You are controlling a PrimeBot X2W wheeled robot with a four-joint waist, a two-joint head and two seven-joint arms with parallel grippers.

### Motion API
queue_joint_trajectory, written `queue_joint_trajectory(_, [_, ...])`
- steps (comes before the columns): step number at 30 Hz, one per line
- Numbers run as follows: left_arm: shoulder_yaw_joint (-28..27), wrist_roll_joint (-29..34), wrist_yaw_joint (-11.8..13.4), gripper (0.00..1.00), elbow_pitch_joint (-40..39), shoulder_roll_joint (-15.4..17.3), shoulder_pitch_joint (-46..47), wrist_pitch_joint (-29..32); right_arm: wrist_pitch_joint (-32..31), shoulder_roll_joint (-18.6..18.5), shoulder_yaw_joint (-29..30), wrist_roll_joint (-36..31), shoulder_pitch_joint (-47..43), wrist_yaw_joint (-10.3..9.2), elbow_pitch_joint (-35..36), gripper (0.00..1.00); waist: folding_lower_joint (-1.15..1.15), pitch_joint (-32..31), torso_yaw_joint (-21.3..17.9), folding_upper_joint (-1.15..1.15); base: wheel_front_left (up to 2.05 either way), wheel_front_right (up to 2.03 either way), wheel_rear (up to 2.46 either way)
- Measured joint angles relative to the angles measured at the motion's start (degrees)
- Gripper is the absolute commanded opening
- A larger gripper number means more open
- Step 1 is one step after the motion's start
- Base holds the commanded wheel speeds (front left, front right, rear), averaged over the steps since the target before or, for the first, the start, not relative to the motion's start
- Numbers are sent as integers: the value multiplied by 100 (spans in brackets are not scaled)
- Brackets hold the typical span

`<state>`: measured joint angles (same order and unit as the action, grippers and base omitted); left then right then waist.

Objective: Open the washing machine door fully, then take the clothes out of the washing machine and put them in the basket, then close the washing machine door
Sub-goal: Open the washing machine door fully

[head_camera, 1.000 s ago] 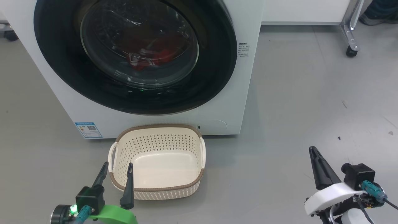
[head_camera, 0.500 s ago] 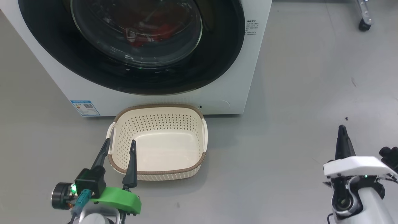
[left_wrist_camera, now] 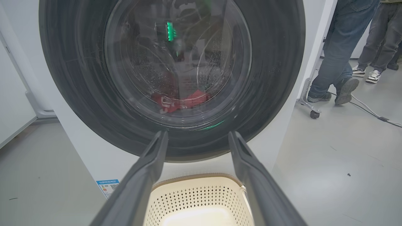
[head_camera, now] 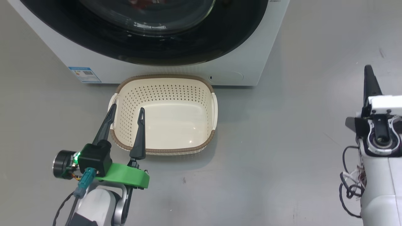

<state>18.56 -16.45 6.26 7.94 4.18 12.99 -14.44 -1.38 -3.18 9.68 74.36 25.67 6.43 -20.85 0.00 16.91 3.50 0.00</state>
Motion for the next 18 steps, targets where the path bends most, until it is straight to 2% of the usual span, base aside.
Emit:
queue_joint_trajectory(6, [44, 42, 0, 100, -115, -21, 157, 0, -475, -51, 130, 438, 658, -13, -110, 0, 0, 300, 123, 0, 0, 0, 0])
queue_joint_trajectory(12, [153, 42, 0, 100, -200, -90, 351, 0, -1102, -448, 40, 576, 1349, -165, -187, 0, 0, 644, 284, 0, 0, 0, 0])
queue_joint_trajectory(18, [210, 49, 0, 100, -236, -121, 498, 0, -1677, -649, -157, 700, 2061, -264, -242, 0, 0, 944, 456, 0, 0, 0, 0])
